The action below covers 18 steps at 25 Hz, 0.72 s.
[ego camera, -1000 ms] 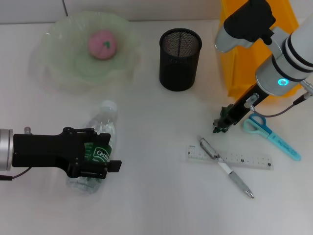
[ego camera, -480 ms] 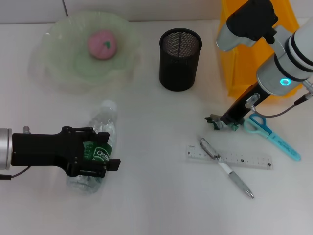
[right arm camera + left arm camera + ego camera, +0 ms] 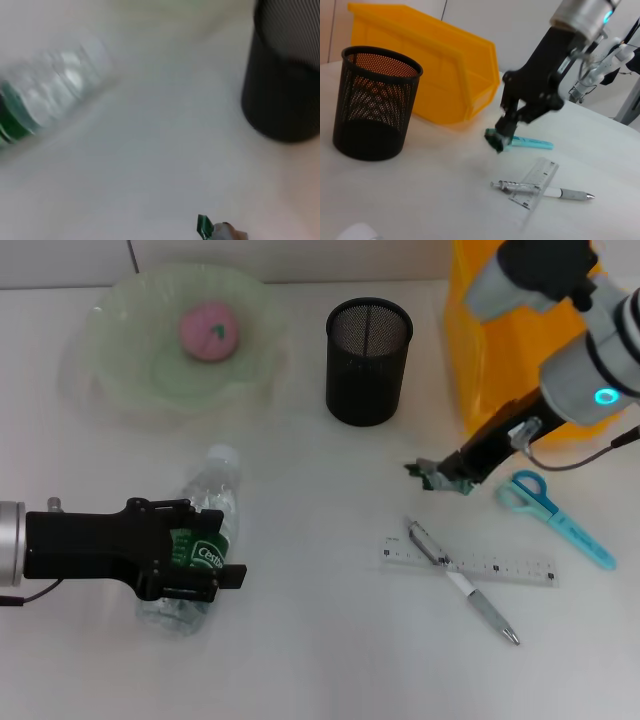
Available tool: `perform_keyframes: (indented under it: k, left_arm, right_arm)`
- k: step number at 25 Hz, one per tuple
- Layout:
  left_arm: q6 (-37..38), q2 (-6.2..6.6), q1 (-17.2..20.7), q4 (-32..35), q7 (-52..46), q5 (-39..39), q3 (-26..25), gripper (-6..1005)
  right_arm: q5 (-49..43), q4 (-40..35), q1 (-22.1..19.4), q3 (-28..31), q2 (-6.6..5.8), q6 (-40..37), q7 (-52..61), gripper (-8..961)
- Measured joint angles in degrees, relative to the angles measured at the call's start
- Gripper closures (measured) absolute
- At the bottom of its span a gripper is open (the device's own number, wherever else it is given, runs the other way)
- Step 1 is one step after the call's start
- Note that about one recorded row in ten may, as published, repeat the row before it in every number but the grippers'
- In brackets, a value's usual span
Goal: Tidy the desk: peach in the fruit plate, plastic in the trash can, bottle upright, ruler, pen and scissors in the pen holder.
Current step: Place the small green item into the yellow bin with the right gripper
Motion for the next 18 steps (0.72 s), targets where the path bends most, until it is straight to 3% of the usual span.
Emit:
perform_keyframes:
  k: [2, 3, 4, 6, 7, 11, 15, 18]
  left_arm:
    - [0.0, 0.00, 0.0, 0.0, 0.0, 0.0, 0.0, 173]
    - [0.0, 0.00, 0.0, 0.0, -0.1, 0.0, -0.1, 173]
    - [0.0, 0.00, 0.0, 0.0, -0.1, 0.0, -0.1, 173]
    - [0.1, 0.00, 0.0, 0.0, -0.3, 0.0, -0.2, 174]
    - [0.1, 0.00, 0.0, 0.0, -0.3, 0.0, -0.2, 174]
    - [0.2, 0.04, 0.0, 0.0, -0.4, 0.0, -0.4, 176]
    - [0.3, 0.05, 0.0, 0.0, -0.5, 0.0, -0.4, 177]
    - [0.4, 0.08, -0.4, 0.0, -0.7, -0.1, -0.4, 178]
  right_arm:
    - [2.8, -4.5, -2.0, 2.6, -0.05, -1.8, -1.3, 954]
    - [5.3, -9.6, -4.2, 6.6, -0.08, -3.2, -2.3, 954]
    - [5.3, -9.6, -4.2, 6.6, -0.08, -3.2, -2.3, 954]
    - [7.9, -16.0, -7.0, 13.4, -0.12, -3.7, -3.0, 955]
    - [7.9, -16.0, -7.0, 13.4, -0.12, -3.7, -3.0, 955]
    - [11.4, -21.7, -10.4, 23.8, -0.16, -1.8, -4.4, 955]
    - [12.6, -20.3, -10.9, 27.4, -0.16, 0.9, -5.7, 954]
    - [11.4, -14.9, -10.4, 27.5, -0.32, 5.5, -6.9, 948]
